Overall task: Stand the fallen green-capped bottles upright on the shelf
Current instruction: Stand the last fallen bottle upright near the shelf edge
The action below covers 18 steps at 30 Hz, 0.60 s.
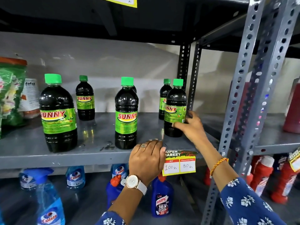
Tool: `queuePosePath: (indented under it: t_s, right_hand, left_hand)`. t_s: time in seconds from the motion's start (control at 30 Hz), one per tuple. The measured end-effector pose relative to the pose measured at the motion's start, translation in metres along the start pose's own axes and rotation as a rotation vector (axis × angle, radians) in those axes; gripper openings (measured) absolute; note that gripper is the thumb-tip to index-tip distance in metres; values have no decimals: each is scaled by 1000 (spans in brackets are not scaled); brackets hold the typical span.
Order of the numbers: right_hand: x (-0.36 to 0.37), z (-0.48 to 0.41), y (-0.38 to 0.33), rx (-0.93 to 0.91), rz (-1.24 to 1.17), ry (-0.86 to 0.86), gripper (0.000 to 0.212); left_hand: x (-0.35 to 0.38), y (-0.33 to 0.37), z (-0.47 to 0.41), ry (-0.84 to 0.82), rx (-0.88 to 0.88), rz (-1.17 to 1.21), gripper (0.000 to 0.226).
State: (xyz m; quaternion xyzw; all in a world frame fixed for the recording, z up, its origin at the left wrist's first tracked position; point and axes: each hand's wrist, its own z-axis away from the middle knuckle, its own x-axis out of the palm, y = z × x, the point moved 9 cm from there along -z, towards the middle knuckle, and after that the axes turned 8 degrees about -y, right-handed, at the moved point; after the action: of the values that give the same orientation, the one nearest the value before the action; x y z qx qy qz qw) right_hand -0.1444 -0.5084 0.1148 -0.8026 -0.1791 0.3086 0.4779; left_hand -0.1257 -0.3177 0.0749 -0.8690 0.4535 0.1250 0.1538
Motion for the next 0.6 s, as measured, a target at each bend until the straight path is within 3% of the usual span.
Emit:
queuePosePath:
  t_s: [0.07,0.2,0.37,0.47,0.53,0.6]
  right_hand:
    - [2,-1,-3,2,17,-2,83]
    - [8,-3,-15,-18,146,102,113]
    - [4,-6,-9,13,105,95,87]
    - [7,-7,-9,7,91,57,89]
    - [9,-3,-13,-5,146,114,102]
    - [10,2,-18,-18,207,169,100]
  left_hand:
    - [1,0,0,8,1,0,37]
    - [0,0,1,35,10,3,36]
    - [0,0,3,45,8,7,39]
    - [0,0,3,53,14,8,40]
    - [-1,1,3,62,22,2,38]
    - [-1,1,3,64,24,-8,36]
